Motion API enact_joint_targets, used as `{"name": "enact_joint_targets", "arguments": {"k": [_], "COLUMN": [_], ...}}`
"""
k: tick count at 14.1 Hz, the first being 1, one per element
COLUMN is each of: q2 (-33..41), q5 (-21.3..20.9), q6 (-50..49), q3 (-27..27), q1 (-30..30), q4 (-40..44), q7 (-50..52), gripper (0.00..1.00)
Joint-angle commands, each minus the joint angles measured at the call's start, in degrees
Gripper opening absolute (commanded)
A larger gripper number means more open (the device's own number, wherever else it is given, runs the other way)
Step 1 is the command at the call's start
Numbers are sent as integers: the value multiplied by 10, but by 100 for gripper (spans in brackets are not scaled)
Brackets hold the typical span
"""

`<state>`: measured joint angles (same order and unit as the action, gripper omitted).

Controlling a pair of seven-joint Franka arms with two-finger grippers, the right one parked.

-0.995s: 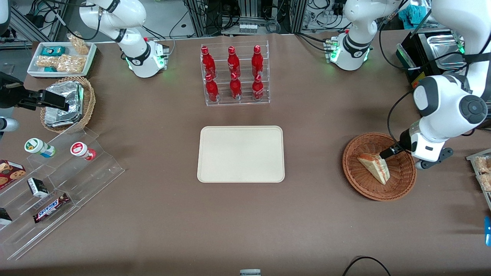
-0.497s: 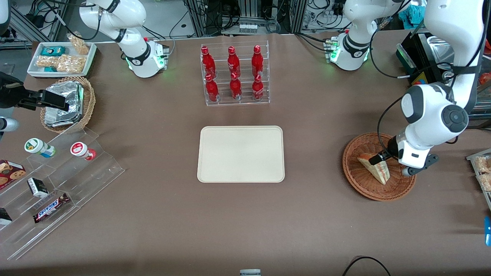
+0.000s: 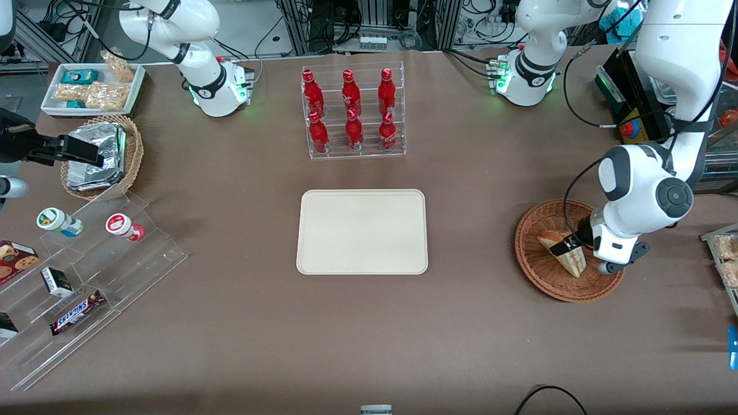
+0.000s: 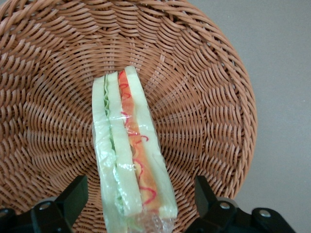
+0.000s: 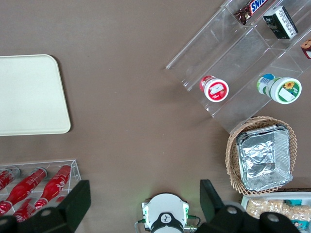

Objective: Place sandwich from basket to tray
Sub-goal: 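Lower the left gripper and close it on the wrapped sandwich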

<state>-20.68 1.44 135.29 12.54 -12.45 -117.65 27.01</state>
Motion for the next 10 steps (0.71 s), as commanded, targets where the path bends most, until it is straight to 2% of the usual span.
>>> {"name": "enact_joint_targets", "arguments": {"k": [1,3,6,7,10], "q2": [-10,-12,-11,-11,-9], "q5": [0,1,1,1,1], "q6": [-1,-1,-2,-2,-3], "q3": [-1,0,0,0,0], "q1": [0,1,0,0,0], "q4": [15,15,15,15,16], "q7": [2,-6,-6,-6,-9], "gripper": [65,45,23,20,19]}}
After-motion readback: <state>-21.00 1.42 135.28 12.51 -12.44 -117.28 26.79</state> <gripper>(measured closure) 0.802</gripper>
